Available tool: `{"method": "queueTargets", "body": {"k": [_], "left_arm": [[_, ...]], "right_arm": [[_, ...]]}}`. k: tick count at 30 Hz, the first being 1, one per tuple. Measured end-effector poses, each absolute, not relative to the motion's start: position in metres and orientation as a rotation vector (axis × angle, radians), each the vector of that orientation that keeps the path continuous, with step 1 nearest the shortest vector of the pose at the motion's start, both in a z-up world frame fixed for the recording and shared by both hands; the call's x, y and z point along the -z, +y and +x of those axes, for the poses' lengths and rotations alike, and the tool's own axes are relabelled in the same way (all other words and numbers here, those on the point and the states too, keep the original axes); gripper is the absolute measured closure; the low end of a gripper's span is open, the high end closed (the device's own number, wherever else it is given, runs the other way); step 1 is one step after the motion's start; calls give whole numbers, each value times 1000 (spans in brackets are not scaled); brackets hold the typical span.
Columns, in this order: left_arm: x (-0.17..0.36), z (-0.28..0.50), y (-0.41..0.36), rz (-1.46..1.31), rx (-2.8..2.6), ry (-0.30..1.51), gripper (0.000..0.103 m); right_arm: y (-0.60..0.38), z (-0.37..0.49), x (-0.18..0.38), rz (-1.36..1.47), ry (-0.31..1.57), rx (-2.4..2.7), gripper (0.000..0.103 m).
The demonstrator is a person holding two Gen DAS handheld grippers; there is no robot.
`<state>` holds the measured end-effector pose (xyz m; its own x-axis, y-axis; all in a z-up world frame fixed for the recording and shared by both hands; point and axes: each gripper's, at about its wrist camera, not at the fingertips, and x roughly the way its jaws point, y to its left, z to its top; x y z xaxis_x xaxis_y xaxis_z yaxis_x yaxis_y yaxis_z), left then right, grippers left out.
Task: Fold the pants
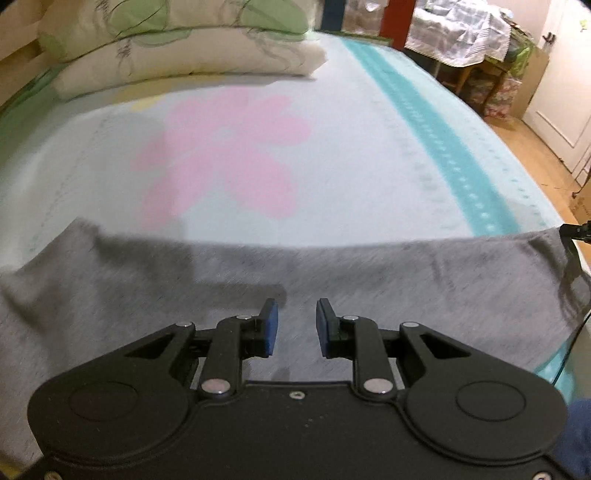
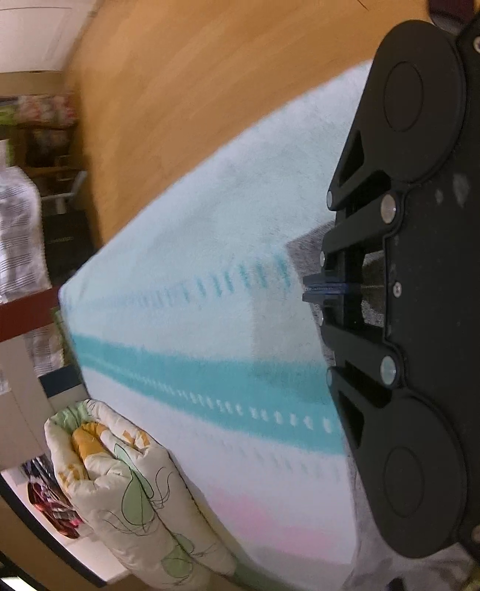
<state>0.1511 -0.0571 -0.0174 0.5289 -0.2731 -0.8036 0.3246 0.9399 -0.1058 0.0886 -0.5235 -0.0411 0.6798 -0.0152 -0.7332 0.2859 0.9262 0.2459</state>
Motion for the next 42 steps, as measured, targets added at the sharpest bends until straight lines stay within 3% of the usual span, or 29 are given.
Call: {"method": "queueTargets", "body": {"k": [8, 14, 16, 19, 25, 32, 42], "left_arm": [[20, 162, -98, 74, 399, 896, 71], [59, 175, -114, 102, 369, 1017, 71], [64, 175, -112, 91, 367, 998, 71], [61, 174, -110, 102, 369, 998, 71], [61, 173, -104, 78, 371, 1010, 70], [59, 179, -117, 117, 373, 1016, 71], [46, 156, -58, 63, 308, 1063, 70]], "right_arm": [[-523, 101, 26, 309, 751, 240, 101], [-517, 117, 60, 248, 842, 305, 101], [-516, 112, 56, 256, 815, 320, 96], [-521, 91, 36, 311, 769, 339, 89], [-529, 25, 16, 407, 775, 343, 87], [-510, -25, 35, 512, 805, 335, 87], [-481, -18, 38, 553, 771, 300, 86]]}}
